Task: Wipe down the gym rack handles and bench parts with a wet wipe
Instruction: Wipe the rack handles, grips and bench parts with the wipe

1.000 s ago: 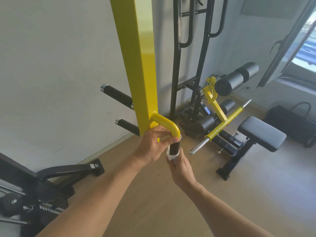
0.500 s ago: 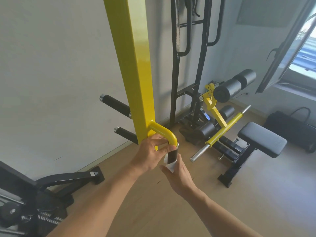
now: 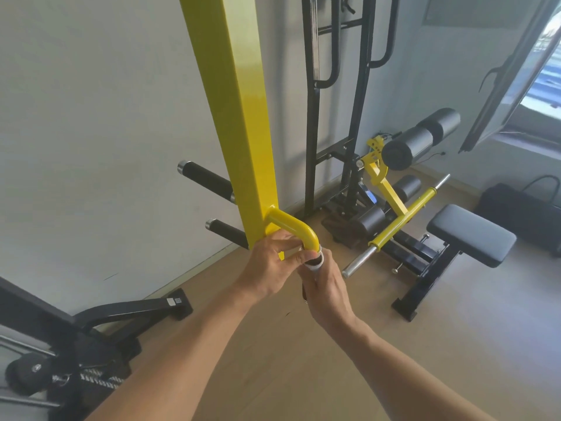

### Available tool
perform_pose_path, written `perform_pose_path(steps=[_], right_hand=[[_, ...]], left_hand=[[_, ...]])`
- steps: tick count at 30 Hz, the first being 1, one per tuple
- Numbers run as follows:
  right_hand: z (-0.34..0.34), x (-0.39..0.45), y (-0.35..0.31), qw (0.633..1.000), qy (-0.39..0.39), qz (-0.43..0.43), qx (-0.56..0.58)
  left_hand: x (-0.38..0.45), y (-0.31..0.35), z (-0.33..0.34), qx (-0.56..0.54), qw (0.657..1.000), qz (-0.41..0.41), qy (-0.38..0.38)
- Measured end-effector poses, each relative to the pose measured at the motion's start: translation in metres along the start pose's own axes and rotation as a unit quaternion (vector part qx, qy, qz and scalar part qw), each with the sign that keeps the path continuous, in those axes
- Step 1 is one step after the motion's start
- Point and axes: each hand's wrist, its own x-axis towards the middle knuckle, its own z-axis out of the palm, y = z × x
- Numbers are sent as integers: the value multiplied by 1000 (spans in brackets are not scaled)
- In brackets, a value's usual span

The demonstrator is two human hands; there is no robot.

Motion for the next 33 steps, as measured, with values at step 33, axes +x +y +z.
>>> perform_pose_path(steps=[33], right_hand=[[4,-29,43,880,-377,255,-132]], left_hand=[[-13,1,16,-43,996,9,72]])
